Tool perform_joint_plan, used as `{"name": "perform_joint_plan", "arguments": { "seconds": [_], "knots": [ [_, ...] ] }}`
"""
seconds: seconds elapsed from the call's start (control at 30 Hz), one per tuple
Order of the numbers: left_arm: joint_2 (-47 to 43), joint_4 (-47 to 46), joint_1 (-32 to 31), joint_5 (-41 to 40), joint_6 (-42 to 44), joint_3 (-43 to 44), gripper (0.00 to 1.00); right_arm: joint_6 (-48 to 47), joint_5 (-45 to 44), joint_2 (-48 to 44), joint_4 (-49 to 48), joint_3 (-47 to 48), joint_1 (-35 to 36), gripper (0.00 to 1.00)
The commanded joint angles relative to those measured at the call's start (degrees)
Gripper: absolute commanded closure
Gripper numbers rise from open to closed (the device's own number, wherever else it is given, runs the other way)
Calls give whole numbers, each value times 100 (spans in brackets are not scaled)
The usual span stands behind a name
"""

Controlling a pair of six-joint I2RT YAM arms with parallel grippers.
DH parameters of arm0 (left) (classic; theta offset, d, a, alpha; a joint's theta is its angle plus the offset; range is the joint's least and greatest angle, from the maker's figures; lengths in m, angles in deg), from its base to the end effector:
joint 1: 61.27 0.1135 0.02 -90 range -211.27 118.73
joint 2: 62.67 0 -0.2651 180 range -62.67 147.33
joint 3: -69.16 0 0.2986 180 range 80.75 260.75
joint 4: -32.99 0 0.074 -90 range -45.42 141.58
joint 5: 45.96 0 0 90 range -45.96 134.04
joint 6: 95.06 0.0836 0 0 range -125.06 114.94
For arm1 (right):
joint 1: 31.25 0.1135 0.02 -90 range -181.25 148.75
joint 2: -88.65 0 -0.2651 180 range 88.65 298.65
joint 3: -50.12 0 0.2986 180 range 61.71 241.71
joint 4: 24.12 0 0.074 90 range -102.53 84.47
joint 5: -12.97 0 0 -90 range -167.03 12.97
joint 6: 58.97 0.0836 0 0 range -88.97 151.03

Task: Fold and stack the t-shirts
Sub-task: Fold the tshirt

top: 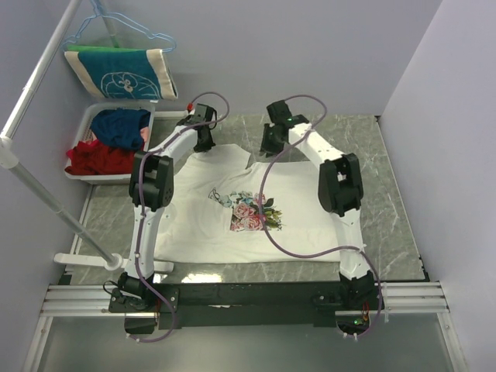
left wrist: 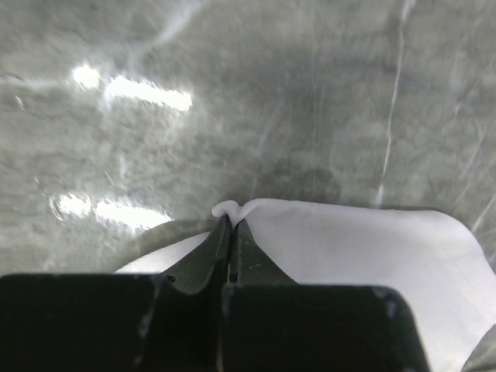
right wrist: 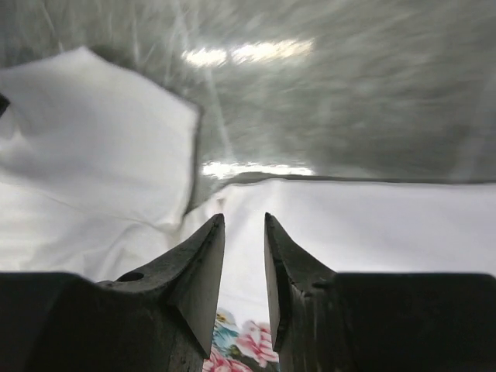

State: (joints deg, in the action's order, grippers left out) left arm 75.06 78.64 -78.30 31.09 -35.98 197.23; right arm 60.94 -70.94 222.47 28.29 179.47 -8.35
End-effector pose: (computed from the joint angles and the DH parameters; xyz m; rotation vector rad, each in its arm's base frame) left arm 0.5782 -0.1575 0.1139 -0.3902 2.4706 -0.0580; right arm 0.5374 0.2366 0.1499 0.1193 2.6278 0.4731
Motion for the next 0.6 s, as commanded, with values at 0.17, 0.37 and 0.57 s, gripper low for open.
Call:
{"name": "perform_joint_plan", "arguments": {
  "seconds": [0.17, 0.37, 0.57],
  "knots": [
    [-475, -462, 87, -830, -143, 6, 99, -56, -1250, -673, 515, -269, -987, 65],
    [-625, -497, 148, -1403, -222, -56, 99, 41, -1470, -691, 611, -517, -1340, 65],
    [-511, -331, 289, -1596, -265, 137, 99, 59, -1777, -568, 857, -482, -1577, 65]
  ]
}}
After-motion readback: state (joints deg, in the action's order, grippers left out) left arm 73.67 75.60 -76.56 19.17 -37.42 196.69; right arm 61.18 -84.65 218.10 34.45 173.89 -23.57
